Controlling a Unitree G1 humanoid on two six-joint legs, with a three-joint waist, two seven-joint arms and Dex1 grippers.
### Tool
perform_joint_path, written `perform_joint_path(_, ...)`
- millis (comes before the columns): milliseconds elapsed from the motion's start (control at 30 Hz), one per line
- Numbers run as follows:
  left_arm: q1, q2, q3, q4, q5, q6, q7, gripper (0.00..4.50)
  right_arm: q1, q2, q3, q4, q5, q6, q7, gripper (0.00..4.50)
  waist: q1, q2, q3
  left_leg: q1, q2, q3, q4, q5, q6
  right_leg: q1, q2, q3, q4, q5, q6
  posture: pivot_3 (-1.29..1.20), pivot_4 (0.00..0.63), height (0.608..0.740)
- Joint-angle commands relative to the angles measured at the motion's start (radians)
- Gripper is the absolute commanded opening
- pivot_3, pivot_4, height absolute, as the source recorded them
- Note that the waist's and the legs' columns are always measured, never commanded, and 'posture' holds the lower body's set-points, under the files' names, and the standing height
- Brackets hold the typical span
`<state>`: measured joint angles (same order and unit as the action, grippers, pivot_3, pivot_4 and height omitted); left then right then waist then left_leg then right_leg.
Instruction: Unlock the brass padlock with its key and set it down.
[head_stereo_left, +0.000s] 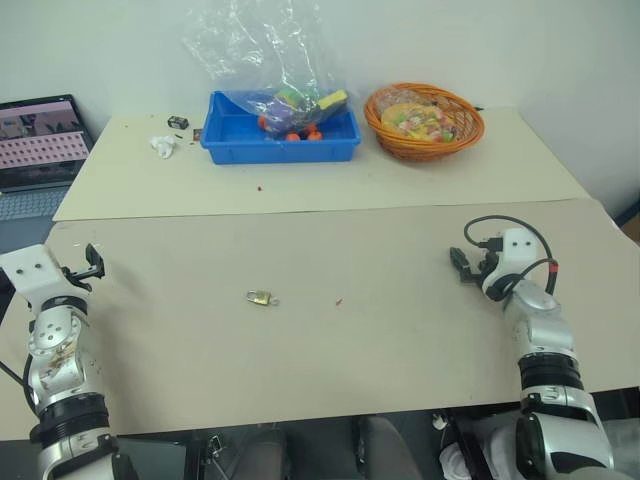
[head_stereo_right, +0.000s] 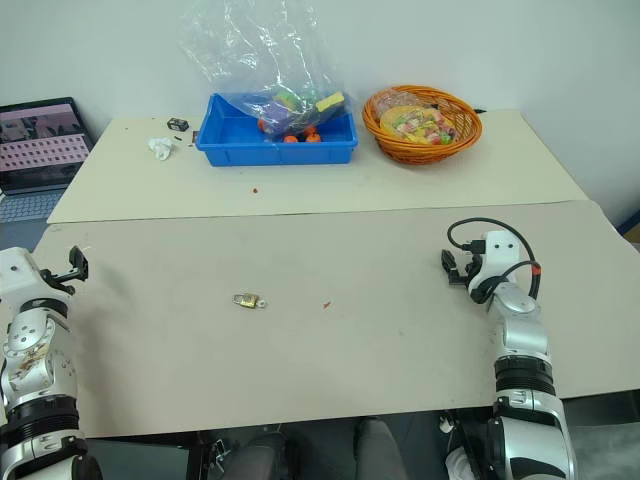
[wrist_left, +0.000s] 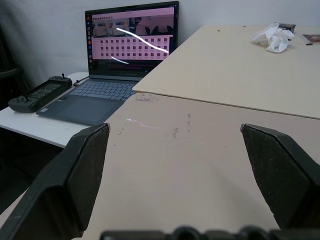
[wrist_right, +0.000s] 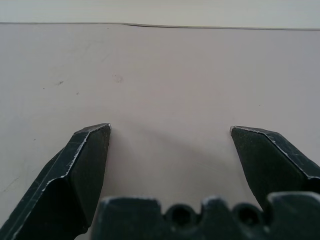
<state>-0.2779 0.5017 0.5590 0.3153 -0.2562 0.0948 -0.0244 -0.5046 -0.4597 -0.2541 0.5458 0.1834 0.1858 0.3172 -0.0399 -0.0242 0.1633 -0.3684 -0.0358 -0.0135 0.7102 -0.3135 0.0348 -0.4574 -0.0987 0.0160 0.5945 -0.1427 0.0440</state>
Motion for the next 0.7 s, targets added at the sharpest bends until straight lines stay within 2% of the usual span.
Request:
perform_joint_path(33,-0.020,0.007,0.001,-0.026,-0.006,-0.013,-0.003,4.47,-0.019,-0.007,-0.018,-0.046,0.016,0.006,-0.010,4.50,0.000,0.000,0.000,0.000,0.000,0.000,0.000,0.000,0.000,0.000,0.000,0.000,0.000,0.000,0.000,0.00,0.150,0.728)
perform_joint_path(200,-0.040,-0.011,-0.007,-0.012,-0.028,-0.017,-0.018,4.47,-0.017,-0.006,-0.012,-0.059,0.010,0.021,-0.017,4.50,0.001,0.000,0.000,0.000,0.000,0.000,0.000,0.000,0.000,0.000,0.000,0.000,0.000,0.000,0.000,0.00,0.150,0.728)
perform_joint_path(300,-0.041,-0.013,-0.040,-0.020,-0.048,0.004,-0.087,4.47,-0.023,-0.011,0.019,-0.100,0.024,0.069,0.043,4.50,0.001,0.000,0.000,0.000,0.000,0.000,0.000,0.000,0.000,0.000,0.000,0.000,0.000,0.000,0.000,0.00,0.150,0.728)
perform_joint_path(367,-0.047,0.001,-0.067,-0.022,-0.043,0.007,-0.137,4.47,-0.022,-0.028,0.062,-0.181,0.060,0.148,0.156,4.50,0.000,0.000,0.000,0.000,0.000,0.000,0.000,0.000,0.000,0.000,0.000,0.000,0.000,0.000,0.000,0.00,0.150,0.728)
perform_joint_path(467,-0.059,0.048,-0.104,0.005,-0.020,-0.010,-0.213,4.47,0.012,-0.098,0.157,-0.452,0.237,0.342,0.455,4.50,-0.003,0.000,0.000,0.000,0.000,0.000,0.000,0.000,0.000,0.000,0.001,0.000,0.000,0.000,0.000,0.00,0.150,0.728)
perform_joint_path(567,-0.084,0.077,-0.134,0.051,-0.003,-0.023,-0.257,4.47,0.060,-0.204,0.302,-0.742,0.373,0.421,0.749,4.50,0.001,0.000,0.000,0.000,0.000,0.000,0.000,0.000,0.001,-0.001,0.001,0.000,0.000,0.000,0.000,0.00,0.150,0.728)
perform_joint_path(600,-0.093,0.082,-0.146,0.067,0.003,-0.031,-0.270,4.47,0.051,-0.210,0.345,-0.798,0.400,0.434,0.802,4.50,0.001,0.000,0.000,0.000,0.001,-0.001,0.000,-0.001,0.001,-0.001,0.002,-0.001,0.000,0.000,0.000,0.00,0.150,0.728)
perform_joint_path(700,-0.116,0.076,-0.170,0.091,0.005,-0.043,-0.297,4.47,-0.027,-0.150,0.455,-0.786,0.348,0.432,0.797,4.50,0.000,0.000,0.000,0.001,0.001,-0.002,0.001,-0.001,0.001,0.001,0.003,-0.003,0.000,0.000,0.000,0.00,0.150,0.728)
